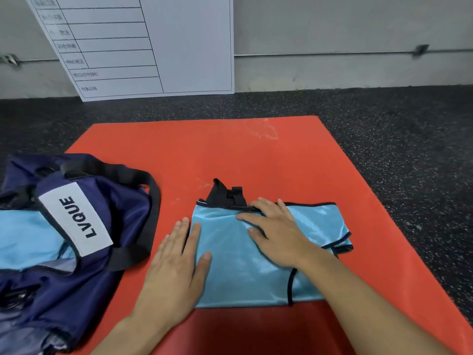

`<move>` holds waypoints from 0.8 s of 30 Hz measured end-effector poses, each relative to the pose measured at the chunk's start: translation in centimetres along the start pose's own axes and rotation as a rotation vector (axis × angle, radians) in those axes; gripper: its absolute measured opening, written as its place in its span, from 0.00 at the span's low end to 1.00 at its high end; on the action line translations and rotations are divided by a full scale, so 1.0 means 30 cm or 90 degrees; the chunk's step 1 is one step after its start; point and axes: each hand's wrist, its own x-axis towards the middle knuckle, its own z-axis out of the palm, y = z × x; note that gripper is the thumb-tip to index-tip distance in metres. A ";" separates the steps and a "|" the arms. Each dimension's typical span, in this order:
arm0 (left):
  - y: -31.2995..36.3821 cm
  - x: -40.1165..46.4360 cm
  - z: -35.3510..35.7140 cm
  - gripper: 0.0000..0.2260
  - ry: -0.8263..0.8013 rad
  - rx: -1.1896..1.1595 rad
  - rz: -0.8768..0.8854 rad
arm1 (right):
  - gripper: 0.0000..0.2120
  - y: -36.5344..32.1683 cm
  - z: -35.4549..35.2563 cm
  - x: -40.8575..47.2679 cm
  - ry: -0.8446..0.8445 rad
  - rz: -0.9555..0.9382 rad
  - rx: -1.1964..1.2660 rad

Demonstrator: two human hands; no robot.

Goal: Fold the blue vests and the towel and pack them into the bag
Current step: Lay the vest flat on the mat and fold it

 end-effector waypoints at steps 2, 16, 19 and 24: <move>-0.010 -0.007 -0.003 0.33 -0.005 -0.011 0.011 | 0.21 0.006 -0.011 -0.007 -0.007 0.014 -0.026; 0.070 -0.003 -0.051 0.30 -0.046 -0.009 0.030 | 0.24 0.212 -0.136 -0.113 0.031 0.300 -0.088; 0.119 0.018 -0.056 0.31 -0.064 -0.016 0.053 | 0.24 0.244 -0.145 -0.187 0.029 0.249 -0.085; 0.162 0.058 -0.022 0.34 -0.052 -0.071 0.035 | 0.22 0.253 -0.169 -0.288 0.047 0.205 -0.082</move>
